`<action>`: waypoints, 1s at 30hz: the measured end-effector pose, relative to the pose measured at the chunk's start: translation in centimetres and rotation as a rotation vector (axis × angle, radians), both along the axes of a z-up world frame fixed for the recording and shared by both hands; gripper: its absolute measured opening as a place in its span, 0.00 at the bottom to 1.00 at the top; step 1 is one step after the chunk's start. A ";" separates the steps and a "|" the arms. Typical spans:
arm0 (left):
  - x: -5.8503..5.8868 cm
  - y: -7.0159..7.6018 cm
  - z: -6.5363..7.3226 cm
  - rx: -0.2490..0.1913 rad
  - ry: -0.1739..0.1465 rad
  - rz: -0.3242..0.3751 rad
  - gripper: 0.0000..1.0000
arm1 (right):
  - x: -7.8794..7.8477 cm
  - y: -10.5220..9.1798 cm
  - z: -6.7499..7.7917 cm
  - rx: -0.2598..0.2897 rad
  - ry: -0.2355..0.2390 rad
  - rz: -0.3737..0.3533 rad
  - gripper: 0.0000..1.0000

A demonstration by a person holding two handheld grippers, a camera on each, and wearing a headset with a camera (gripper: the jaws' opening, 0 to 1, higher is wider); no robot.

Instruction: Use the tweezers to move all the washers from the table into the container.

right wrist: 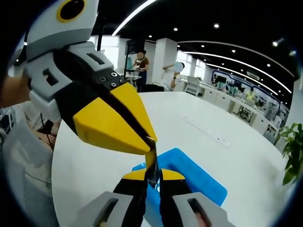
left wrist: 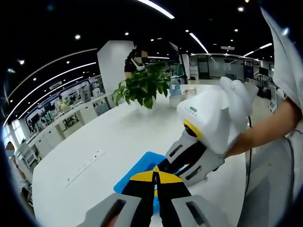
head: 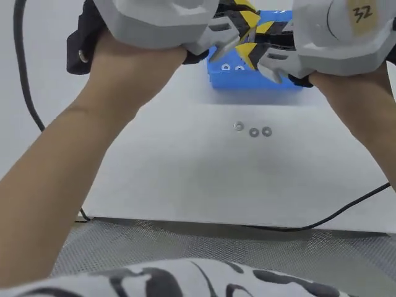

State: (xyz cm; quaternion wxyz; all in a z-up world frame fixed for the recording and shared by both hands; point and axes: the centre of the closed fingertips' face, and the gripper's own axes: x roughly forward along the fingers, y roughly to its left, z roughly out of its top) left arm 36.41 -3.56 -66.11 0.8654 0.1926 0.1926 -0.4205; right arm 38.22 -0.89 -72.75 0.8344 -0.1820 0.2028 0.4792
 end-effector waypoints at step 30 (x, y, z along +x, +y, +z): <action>-3.8 0.3 -4.9 0.003 0.179 -0.002 0.00 | -5.3 0.5 -4.1 -0.082 0.022 0.065 0.04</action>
